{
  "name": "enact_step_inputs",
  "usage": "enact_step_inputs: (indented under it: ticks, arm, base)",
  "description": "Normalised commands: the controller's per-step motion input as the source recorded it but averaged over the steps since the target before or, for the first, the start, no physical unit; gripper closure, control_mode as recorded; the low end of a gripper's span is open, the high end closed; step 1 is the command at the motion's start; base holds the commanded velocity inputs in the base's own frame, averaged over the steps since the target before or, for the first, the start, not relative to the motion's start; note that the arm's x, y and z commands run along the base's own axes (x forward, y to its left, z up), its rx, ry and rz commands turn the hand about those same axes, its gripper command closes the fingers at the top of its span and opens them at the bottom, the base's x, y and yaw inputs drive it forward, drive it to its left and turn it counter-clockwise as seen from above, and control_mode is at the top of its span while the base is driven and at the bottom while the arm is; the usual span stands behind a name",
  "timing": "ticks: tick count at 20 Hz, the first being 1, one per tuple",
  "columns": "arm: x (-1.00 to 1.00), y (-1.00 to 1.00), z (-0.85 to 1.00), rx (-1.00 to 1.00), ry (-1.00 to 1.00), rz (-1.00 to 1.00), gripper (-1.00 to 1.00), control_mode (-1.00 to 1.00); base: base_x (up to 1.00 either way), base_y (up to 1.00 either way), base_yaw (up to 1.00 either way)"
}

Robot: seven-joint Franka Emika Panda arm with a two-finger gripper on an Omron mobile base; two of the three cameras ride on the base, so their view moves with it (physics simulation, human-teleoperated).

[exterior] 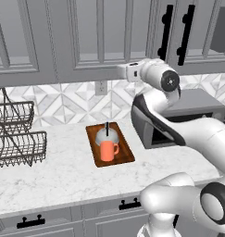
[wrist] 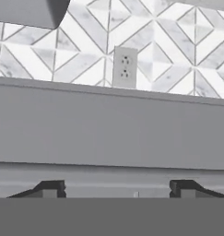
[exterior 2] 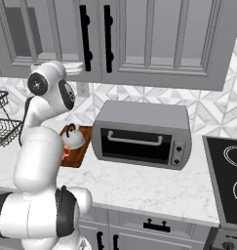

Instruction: Pick the kettle from the counter and place it on the tray. Then pick the mug from the cabinet and place it on the tray. Then close the cabinet doors.

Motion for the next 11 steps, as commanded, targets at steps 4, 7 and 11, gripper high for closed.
enact_step_inputs:
  ticks: [4, 7, 11]
  arm:
    - [0.61, -0.1, 0.0, 0.12, 0.04, 0.09, -1.0, -1.0]
    - [0.61, -0.06, -0.04, 0.1, 0.05, 0.1, -1.0, -1.0]
    - [0.55, -0.05, -0.07, 0.09, 0.04, 0.1, -1.0, -1.0]
  base:
    - [0.0, 0.0, 0.0]
    - [0.0, 0.0, 0.0]
    - [0.0, 0.0, 0.0]
